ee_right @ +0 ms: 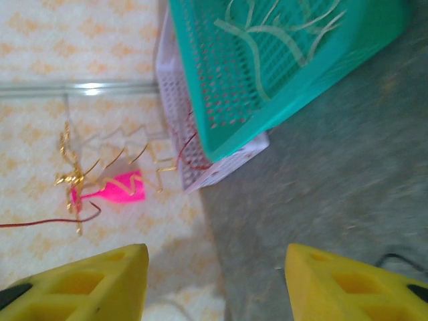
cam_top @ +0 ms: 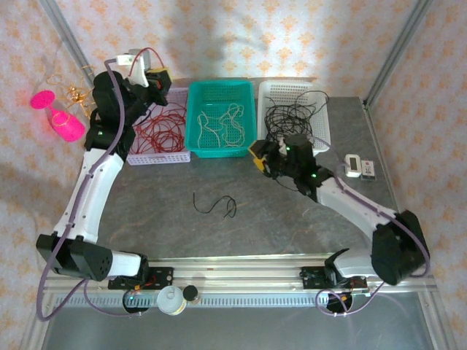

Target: Untangle the cables

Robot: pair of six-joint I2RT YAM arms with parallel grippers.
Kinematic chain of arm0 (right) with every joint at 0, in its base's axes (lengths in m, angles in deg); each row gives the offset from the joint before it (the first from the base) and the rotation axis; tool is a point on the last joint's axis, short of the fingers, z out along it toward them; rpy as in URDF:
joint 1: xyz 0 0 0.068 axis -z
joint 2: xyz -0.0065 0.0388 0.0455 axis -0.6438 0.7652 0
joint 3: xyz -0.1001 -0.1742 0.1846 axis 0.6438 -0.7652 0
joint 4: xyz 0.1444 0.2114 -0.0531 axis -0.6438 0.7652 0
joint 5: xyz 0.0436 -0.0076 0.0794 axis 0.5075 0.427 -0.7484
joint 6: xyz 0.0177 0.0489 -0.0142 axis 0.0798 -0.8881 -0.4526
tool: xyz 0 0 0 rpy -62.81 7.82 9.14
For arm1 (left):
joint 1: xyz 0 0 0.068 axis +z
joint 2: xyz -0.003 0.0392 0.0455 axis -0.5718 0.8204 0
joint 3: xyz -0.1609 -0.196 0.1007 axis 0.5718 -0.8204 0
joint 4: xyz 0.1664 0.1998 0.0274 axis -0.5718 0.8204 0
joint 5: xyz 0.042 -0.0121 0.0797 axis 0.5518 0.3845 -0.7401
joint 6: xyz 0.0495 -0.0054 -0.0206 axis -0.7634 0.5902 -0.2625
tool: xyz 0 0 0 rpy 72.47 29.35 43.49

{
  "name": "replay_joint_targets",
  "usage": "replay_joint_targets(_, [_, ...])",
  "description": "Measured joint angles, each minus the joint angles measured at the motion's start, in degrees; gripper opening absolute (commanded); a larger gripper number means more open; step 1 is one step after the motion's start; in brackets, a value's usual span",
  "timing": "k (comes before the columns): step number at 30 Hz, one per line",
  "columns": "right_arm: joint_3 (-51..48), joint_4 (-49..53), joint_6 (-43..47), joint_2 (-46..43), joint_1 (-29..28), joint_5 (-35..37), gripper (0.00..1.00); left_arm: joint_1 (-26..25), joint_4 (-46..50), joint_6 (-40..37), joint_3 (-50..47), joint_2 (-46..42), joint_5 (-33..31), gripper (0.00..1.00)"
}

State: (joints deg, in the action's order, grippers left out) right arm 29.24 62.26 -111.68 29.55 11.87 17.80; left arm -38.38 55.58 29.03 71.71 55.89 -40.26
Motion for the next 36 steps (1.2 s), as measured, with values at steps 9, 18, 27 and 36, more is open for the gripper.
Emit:
replay_joint_targets(9, [-4.2,9.31,5.14,-3.45,0.9,3.15,0.56,5.29,1.88,0.04,3.58,11.06,-1.6,0.0])
replay_joint_targets(18, [-3.32,13.88,8.7,-4.52,0.9,5.03,0.56,6.25,5.88,1.81,10.34,29.99,-12.24,0.0])
replay_joint_targets(27, [-3.32,15.41,9.29,-6.62,0.9,5.88,0.56,6.29,7.8,1.99,17.42,41.79,-14.88,0.0])
replay_joint_targets(36, [-2.97,17.03,10.14,-6.58,0.9,7.39,0.57,6.91,8.2,4.17,25.11,51.08,-15.19,0.22])
